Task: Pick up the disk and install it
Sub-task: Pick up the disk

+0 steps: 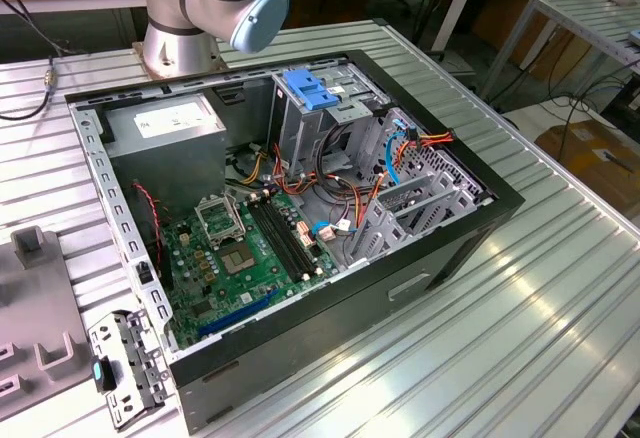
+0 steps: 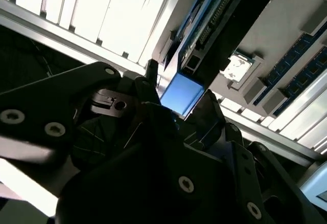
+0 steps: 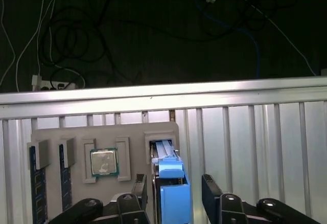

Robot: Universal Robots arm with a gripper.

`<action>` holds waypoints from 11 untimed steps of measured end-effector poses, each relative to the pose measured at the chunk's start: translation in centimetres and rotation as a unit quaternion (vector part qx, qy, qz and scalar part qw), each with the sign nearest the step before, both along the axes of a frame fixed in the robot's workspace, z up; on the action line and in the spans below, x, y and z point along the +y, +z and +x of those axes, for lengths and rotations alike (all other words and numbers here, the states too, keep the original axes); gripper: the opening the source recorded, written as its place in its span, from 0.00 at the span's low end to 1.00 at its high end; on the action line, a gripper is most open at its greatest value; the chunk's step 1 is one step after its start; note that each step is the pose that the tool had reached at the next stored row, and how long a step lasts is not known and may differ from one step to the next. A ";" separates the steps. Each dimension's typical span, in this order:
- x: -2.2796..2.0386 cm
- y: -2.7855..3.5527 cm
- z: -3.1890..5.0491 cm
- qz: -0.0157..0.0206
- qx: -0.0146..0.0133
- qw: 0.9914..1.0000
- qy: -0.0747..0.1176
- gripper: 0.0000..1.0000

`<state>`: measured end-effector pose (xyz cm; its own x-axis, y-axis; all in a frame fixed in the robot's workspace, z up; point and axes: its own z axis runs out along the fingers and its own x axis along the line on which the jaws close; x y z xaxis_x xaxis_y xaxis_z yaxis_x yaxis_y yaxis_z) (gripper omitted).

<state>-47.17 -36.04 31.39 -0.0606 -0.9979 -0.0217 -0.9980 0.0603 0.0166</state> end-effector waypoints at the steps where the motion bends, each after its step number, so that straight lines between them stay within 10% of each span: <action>1: -0.02 -0.14 0.00 0.000 0.000 1.000 0.001 0.53; 5: -0.18 -0.54 -0.17 0.000 -0.003 1.000 0.004 0.53; 11: -0.22 -0.97 -0.46 0.000 -0.014 1.000 0.010 0.53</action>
